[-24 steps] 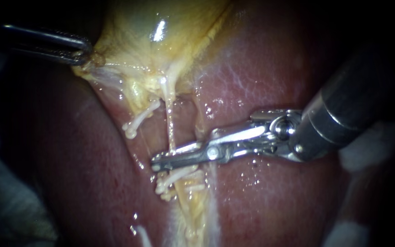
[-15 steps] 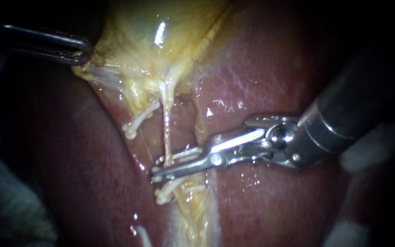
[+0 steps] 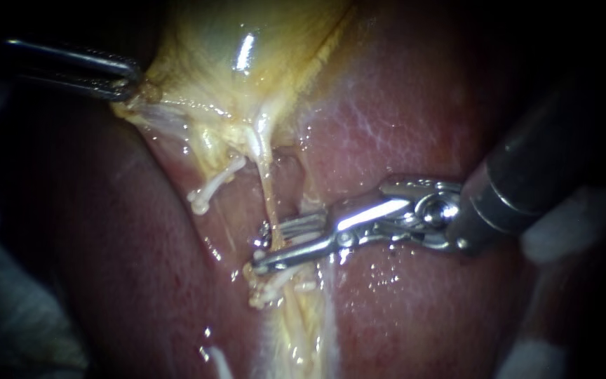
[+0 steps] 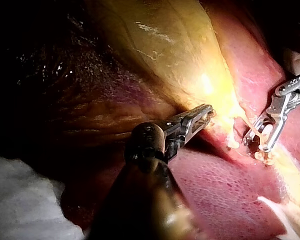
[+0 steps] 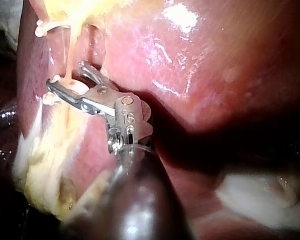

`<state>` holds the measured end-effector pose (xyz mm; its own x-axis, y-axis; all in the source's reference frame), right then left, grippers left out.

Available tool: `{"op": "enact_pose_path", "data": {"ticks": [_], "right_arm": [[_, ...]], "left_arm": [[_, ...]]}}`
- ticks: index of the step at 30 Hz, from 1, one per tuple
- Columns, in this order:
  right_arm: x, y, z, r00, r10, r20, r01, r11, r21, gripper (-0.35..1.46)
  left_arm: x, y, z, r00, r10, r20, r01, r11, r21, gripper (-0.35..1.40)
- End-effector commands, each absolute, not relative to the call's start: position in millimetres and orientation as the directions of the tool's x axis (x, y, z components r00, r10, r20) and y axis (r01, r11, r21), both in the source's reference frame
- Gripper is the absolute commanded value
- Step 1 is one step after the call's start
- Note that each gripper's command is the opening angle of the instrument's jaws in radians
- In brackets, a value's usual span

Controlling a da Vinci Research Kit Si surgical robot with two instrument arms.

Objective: Going back second clip right tube

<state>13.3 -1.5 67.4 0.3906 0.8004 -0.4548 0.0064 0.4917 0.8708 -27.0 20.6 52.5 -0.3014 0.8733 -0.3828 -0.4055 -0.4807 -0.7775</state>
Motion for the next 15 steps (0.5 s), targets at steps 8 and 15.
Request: {"op": "enact_pose_path", "data": {"ticks": [8,15], "right_arm": [[13.2,-2.1,63.2,0.388,0.762,-0.518,0.096,0.526,0.845,0.49],[13.3,-2.4,63.2,0.392,0.750,-0.532,0.115,0.534,0.837,0.49]], "left_arm": [[-26.9,20.6,52.4,-0.302,0.873,-0.383,-0.405,-0.481,-0.777,-0.35],[-26.9,20.6,52.4,-0.302,0.873,-0.383,-0.405,-0.481,-0.777,-0.35]]}}
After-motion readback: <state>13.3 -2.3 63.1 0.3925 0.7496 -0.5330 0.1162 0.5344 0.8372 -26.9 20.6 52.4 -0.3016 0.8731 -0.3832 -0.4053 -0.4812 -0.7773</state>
